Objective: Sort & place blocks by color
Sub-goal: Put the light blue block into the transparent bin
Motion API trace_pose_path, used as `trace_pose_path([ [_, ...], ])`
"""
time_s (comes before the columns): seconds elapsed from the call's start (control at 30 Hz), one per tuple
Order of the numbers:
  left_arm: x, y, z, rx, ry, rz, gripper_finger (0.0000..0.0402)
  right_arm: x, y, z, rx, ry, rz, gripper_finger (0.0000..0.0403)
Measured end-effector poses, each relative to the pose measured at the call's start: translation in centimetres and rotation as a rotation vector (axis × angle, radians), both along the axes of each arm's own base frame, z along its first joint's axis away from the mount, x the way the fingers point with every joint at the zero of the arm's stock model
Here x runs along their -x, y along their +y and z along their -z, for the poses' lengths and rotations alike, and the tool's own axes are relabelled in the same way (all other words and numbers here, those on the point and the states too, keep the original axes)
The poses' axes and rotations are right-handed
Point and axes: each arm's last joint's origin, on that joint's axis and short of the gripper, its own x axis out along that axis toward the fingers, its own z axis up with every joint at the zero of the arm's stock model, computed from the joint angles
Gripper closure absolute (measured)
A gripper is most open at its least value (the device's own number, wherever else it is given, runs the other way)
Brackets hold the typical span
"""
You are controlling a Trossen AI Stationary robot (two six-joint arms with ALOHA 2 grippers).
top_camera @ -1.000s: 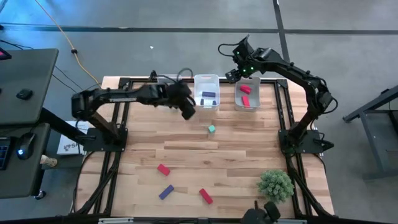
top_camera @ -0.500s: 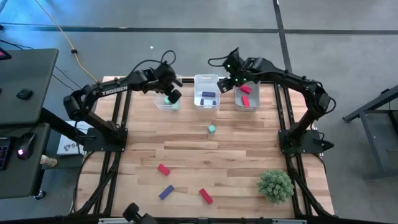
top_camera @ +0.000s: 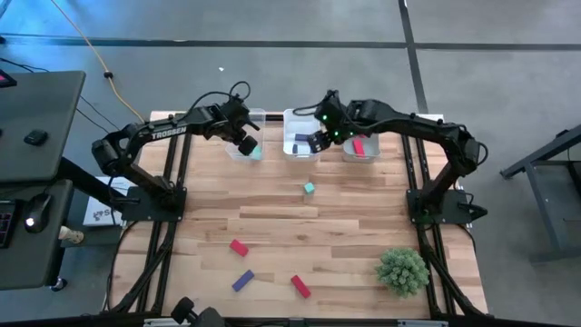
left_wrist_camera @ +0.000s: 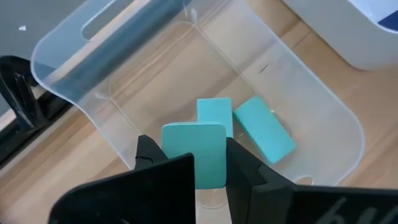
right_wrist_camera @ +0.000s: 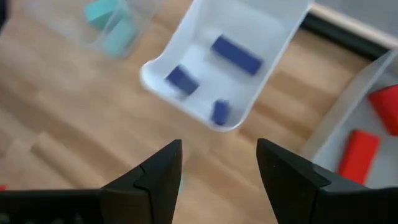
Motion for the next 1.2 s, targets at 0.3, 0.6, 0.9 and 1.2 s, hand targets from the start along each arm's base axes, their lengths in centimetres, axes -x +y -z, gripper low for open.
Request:
trace_pose_path([
  [0.3,-0.1,0.0,0.3,0.002,-0.022,0.010,0.0396,-1.4,4.7,0.0,-0.074,-0.036,-0.039,0.0206],
  [0.6,-0.5,0.3,0.7,0.014,-0.055,0.026,0.0396,-2.2,9.9,0.0,-0.142,-0.061,-0.057,0.0206],
  [0.9,-1.0,0.7,2.5,0.071,-0.022,0.031,0.0396,-2.2,13.9,0.0,-0.189,-0.071,-0.080,0.0206],
  [1.2,-0.9,0.8,2.5,0.037,0.017,0.036,0.0349,-2.0,16.3,0.0,-0.195,-0.066,-0.144,0.0206],
])
